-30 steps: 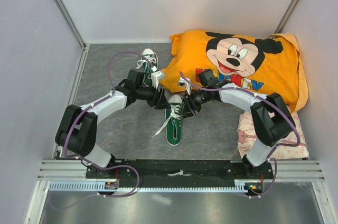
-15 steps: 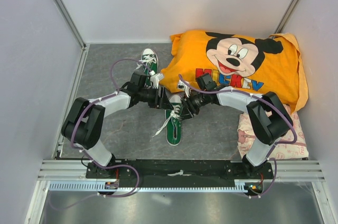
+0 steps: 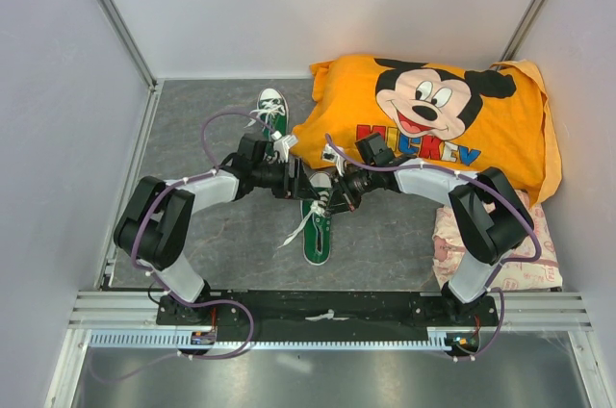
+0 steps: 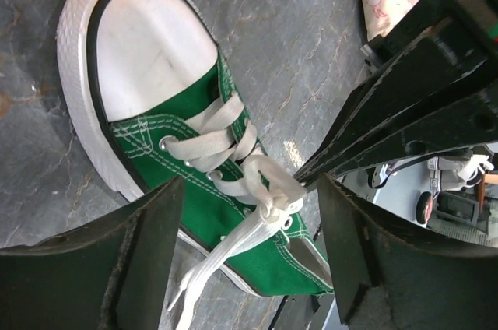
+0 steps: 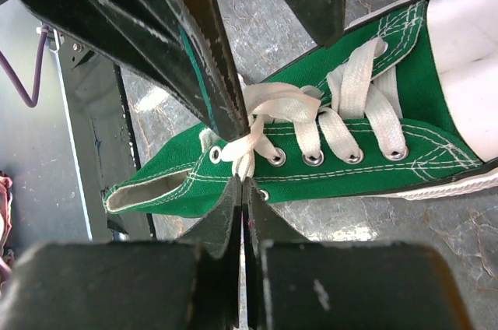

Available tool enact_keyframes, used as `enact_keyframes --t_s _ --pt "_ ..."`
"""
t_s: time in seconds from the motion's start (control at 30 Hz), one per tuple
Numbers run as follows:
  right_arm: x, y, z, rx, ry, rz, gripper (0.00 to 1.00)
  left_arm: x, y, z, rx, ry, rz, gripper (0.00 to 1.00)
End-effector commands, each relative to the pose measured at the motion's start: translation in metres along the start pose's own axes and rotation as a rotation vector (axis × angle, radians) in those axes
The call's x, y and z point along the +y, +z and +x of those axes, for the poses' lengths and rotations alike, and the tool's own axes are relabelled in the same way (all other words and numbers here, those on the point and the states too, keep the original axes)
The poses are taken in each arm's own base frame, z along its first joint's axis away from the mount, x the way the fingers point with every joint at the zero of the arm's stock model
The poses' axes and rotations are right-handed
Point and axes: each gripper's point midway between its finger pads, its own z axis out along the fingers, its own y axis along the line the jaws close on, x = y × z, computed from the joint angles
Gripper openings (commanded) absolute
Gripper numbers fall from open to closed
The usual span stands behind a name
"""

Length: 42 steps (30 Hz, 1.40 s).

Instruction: Tie the shoes

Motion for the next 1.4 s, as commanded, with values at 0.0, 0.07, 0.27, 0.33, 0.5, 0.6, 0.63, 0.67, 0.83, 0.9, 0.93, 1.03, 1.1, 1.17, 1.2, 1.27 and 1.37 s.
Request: enact_keyframes --t_s 0.0,0.07,0.27,0.33,0.5,0.6,0.63,0.67,0.83,0.9,0.93,1.03,1.1,1.17,1.2,1.27,1.37 --pt "0.008 -0.001 -0.009 -0.028 -0.038 -0.031 0.0 -0.01 0.0 0.001 -0.013 -0.019 0.039 0.78" --pt "0.008 -0.002 -0.009 -0.029 -0.038 -0.029 0.0 -0.012 0.003 0.002 -0.008 -0.015 0.044 0.78" --pt "0.009 -0.002 -0.01 -0.029 -0.042 -0.03 0.0 -0.022 0.009 0.001 -0.016 -0.008 0.073 0.72" --pt "0.009 -0.002 -0.01 -0.03 -0.038 -0.029 0.0 -0.024 0.01 -0.001 -0.021 -0.005 0.085 0.66" --pt "0.009 -0.001 -0.01 -0.028 -0.04 -0.029 0.0 -0.028 0.014 0.001 -0.012 0.002 0.097 0.59" --pt "0.009 -0.001 -0.011 -0.029 -0.041 -0.028 0.0 -0.026 0.017 0.001 -0.007 -0.007 0.086 0.52" --pt "0.009 -0.001 -0.011 -0.028 -0.04 -0.026 0.0 -0.023 0.018 0.001 -0.006 -0.013 0.068 0.52" --pt "0.009 -0.001 -0.011 -0.029 -0.042 -0.024 0.0 -0.022 0.018 0.001 -0.004 -0.014 0.063 0.52" --pt "0.009 -0.001 -0.011 -0.029 -0.037 -0.026 0.0 -0.014 0.02 0.004 0.011 -0.029 0.028 0.55" --pt "0.009 -0.001 -0.01 -0.027 -0.036 -0.025 0.0 -0.013 0.021 0.005 0.016 -0.03 0.021 0.44" --pt "0.009 -0.002 -0.011 -0.028 -0.038 -0.023 0.0 -0.012 0.021 0.005 0.016 -0.018 0.018 0.41" --pt "0.01 -0.002 -0.01 -0.025 -0.039 -0.025 0.0 -0.01 0.02 0.006 0.026 -0.01 0.008 0.3" --pt "0.009 -0.002 -0.009 -0.021 -0.037 -0.024 0.0 -0.011 0.019 0.003 0.021 0.0 0.008 0.16" --pt "0.01 -0.002 -0.007 -0.016 -0.042 -0.024 0.0 -0.013 0.017 0.001 0.015 0.009 0.015 0.05" --pt "0.009 -0.003 -0.006 -0.013 -0.038 -0.022 0.0 -0.015 0.016 -0.002 0.005 0.015 0.017 0.02" --pt "0.01 -0.003 -0.005 -0.006 -0.04 -0.024 0.0 -0.014 0.012 -0.005 -0.013 0.022 0.021 0.02" --pt "0.011 -0.005 -0.003 0.001 -0.046 -0.019 0.0 -0.013 0.004 -0.013 -0.055 0.045 0.011 0.02"
